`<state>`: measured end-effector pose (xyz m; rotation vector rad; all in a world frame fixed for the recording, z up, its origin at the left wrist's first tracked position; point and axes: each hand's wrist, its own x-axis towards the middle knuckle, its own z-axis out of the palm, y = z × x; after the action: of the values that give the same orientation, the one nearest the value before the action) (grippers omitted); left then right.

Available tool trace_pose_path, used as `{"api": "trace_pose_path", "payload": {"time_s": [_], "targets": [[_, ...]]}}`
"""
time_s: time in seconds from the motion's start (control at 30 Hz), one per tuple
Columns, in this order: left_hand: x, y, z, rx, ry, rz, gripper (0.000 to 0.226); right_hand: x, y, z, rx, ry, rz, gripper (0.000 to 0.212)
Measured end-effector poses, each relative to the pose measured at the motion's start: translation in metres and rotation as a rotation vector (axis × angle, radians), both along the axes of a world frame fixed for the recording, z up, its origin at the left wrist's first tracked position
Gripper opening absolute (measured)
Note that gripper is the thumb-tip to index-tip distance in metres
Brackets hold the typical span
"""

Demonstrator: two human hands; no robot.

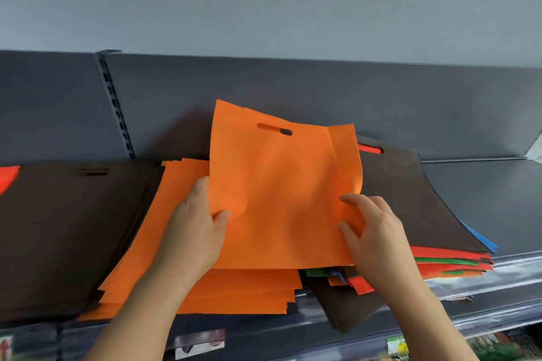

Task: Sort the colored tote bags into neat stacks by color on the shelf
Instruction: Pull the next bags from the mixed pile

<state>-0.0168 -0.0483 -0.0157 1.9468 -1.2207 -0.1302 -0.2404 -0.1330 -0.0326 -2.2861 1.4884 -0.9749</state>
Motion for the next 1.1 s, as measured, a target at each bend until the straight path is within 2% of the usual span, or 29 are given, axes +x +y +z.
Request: {"api": "trace_pose_path", "payload": {"time_s": [0.17, 0.37, 0.5, 0.6, 0.67, 0.73, 0.8, 0.97, 1.1], "targets": [[0.052, 0.042, 0.000, 0.075, -0.002, 0.048, 0.044, 0.056, 0.026, -0.006, 0.063, 0.009, 0.101, 0.043], [0.092, 0.069, -0.012, 0.195, 0.005, 0.047, 0.045, 0.097, 0.048, -0.020, 0.115, 0.075, 0.079, 0.054], [0.102, 0.071, -0.024, 0.276, -0.007, 0.029, 0.037, 0.104, 0.056, -0.029, 0.126, 0.269, -0.023, 0.061], [0.107, 0.069, -0.031, 0.336, -0.042, 0.042, 0.038, 0.104, 0.058, -0.033, 0.029, 0.491, -0.112, 0.044], [0.108, 0.067, -0.035, 0.348, -0.119, 0.063, 0.052, 0.104, 0.056, -0.037, -0.015, 0.539, -0.154, 0.029], [0.108, 0.067, -0.036, 0.330, -0.232, 0.069, 0.069, 0.103, 0.056, -0.040, -0.025, 0.541, -0.138, 0.027], [0.106, 0.065, -0.034, 0.294, -0.324, 0.036, 0.073, 0.101, 0.056, -0.039, -0.073, 0.505, -0.097, 0.029], [0.078, 0.045, -0.025, 0.205, -0.392, -0.107, 0.054, 0.067, 0.049, -0.024, -0.137, 0.360, -0.128, 0.021], [0.037, 0.016, -0.022, 0.135, -0.410, -0.218, 0.037, 0.019, 0.029, -0.022, -0.115, 0.337, -0.207, 0.027]]}}
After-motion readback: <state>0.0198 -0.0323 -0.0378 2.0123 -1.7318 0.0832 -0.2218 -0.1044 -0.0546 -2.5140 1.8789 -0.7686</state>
